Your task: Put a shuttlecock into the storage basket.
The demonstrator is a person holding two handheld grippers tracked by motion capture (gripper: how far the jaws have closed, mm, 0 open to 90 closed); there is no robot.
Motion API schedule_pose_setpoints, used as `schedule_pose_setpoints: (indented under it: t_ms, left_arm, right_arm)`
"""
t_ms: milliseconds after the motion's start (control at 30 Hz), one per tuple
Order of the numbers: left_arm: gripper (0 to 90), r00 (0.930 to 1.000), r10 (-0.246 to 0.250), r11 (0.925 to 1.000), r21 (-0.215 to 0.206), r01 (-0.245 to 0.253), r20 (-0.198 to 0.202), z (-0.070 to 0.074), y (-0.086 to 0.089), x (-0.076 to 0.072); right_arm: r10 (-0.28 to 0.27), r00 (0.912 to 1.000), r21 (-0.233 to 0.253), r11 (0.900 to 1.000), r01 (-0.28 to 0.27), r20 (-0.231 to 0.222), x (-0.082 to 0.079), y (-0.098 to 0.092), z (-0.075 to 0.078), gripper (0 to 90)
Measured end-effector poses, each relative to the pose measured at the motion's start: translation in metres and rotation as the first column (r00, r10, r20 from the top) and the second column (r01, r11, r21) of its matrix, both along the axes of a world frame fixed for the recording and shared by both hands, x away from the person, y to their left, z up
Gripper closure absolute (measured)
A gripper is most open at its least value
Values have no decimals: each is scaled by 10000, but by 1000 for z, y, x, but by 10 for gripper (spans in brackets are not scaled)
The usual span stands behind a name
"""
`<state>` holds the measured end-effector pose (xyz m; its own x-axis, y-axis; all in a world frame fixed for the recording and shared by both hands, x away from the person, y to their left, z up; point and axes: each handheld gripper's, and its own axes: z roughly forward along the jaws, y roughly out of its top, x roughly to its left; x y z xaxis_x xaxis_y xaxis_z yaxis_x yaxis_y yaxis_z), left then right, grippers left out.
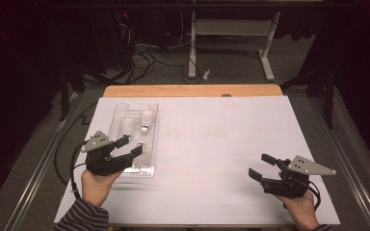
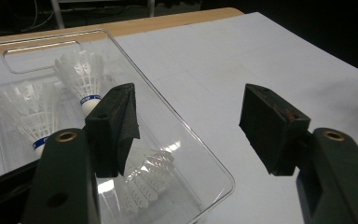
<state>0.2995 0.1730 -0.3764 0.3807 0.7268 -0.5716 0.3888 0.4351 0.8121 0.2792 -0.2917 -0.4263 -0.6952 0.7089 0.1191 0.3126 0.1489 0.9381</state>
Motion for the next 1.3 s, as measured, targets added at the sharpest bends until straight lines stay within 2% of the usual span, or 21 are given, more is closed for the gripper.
schedule_pose_setpoints:
  t_ms: [1300]
  left_arm:
    - [351, 9982, -535, 9983, -205, 541, 285, -10, -6, -28]
  right_arm:
    - [70, 10000, -58, 10000, -70, -3, 0, 2, 0, 248]
